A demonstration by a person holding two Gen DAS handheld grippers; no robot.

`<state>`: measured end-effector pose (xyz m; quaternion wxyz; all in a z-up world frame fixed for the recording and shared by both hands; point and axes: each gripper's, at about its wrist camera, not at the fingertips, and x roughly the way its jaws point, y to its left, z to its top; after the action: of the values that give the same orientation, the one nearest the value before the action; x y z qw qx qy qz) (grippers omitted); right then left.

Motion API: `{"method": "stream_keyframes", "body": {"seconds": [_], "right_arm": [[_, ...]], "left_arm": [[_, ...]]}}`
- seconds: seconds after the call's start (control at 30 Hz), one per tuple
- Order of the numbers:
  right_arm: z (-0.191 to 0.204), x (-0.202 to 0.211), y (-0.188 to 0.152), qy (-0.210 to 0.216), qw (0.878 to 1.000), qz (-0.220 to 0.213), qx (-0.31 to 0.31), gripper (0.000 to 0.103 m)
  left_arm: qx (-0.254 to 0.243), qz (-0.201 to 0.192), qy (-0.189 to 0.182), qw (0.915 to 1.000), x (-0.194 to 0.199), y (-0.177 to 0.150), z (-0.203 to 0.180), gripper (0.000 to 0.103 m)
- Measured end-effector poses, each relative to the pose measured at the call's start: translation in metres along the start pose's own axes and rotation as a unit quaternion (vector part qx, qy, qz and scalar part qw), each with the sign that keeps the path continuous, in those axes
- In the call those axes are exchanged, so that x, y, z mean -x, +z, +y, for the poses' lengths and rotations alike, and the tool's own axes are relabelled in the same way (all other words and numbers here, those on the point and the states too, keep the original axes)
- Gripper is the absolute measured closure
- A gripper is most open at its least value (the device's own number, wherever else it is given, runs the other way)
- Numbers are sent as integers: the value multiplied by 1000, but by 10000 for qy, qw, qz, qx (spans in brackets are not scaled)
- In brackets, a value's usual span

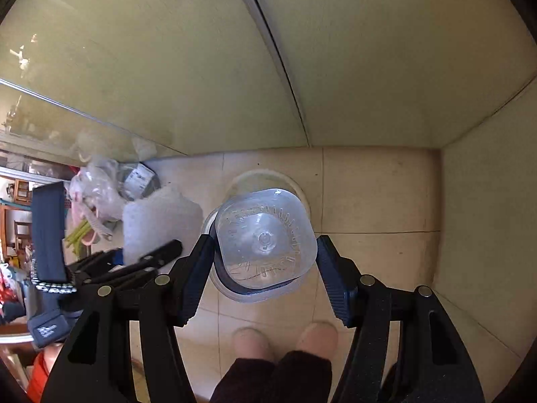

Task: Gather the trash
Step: 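Open the left tool over the bin while the right tool releases the container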

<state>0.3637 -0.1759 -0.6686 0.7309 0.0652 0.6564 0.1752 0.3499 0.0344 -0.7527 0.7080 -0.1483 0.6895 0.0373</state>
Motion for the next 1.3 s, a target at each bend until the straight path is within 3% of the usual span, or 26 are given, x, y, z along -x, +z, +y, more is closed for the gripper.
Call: {"method": "stream_keyframes", "body": {"seconds": [0.17,0.3,0.43,0.6,0.77,0.9,1.1,1.3], "right_arm": [[-13,-58,0,151,9997,159,-99,46],[-13,-93,12,330,9989,325,-58,54],[-16,-111,17,418,9984,362,111,54],[-21,-117,20,247,9986,258,401,54],[-27,-104,18,202,9991,221,290,54],[-25,-93,20,68,9995,125,299,51],[-22,-60,23,45,9996,-32,278,49],[7,-6,24,3,9994,-165,306,49]], "left_arm": [[149,231,-197,9994,-69,0,7,52],[287,363,-402,9981,-108,-7,4,52],[208,321,-314,9988,-129,-10,4,50],[373,262,-505,9977,-140,-4,16,44],[368,197,-662,9969,-133,2,11,38],[273,17,-644,9975,-112,1,7,23],[237,-21,-557,9982,-85,6,4,23],[38,-388,-228,9990,3,1,7,23]]}}
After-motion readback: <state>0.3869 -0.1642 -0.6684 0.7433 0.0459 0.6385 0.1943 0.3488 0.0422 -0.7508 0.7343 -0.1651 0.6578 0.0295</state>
